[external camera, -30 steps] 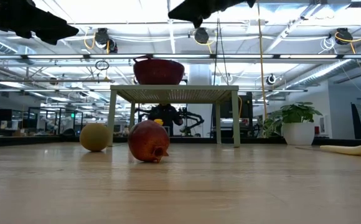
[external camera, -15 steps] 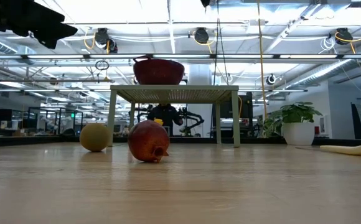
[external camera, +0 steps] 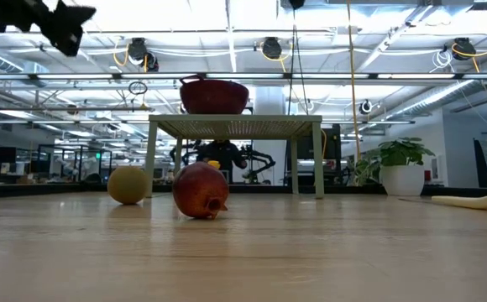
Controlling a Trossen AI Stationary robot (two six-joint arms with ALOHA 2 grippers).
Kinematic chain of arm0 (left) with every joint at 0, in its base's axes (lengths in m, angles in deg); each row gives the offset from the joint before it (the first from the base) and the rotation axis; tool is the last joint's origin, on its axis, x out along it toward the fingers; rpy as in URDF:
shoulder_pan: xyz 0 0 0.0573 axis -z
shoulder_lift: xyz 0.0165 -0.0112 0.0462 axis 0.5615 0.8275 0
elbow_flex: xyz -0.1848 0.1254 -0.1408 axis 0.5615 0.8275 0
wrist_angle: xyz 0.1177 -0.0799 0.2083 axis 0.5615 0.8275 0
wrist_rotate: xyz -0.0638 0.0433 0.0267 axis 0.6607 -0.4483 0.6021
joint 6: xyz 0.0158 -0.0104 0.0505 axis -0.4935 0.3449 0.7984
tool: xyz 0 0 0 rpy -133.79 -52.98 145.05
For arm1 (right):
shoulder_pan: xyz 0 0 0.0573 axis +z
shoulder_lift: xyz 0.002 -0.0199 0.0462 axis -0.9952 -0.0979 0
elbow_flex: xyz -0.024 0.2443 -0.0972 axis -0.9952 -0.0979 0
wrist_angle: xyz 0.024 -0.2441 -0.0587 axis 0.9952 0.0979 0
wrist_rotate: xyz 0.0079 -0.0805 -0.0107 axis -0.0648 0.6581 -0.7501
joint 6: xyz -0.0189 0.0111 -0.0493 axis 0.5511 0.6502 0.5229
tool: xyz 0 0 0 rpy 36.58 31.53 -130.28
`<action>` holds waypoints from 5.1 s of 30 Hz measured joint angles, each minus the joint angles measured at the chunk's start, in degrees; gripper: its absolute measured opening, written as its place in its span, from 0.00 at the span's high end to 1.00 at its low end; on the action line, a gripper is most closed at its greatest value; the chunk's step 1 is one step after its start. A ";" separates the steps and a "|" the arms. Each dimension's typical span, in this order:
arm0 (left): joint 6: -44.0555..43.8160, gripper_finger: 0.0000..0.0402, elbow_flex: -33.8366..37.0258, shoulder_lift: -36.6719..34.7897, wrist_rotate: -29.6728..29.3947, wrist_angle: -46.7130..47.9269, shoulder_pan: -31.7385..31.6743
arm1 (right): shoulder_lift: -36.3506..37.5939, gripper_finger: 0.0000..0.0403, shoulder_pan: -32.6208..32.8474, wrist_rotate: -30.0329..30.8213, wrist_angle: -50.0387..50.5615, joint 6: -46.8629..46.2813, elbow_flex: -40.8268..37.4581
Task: Pick & Place Fruit
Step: Put the left pomegranate into the violet strainer bowl on the shelf
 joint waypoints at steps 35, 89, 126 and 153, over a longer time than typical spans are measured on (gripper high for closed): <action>-9.37 0.43 -0.17 19.60 -5.96 -24.81 0.70 | 65.96 1.00 -3.01 -22.69 -6.01 -2.96 -47.90; -70.78 0.43 -45.06 57.77 -8.99 43.50 24.09 | 86.25 1.00 -2.98 -26.93 14.09 -3.53 -50.28; -67.44 0.21 -38.99 67.58 9.11 53.74 25.55 | 86.25 1.00 -2.98 -26.86 13.01 -4.45 -50.37; -128.97 0.11 -38.99 67.56 -2.59 56.46 27.85 | 86.25 1.00 -2.99 -27.26 12.77 -4.45 -50.37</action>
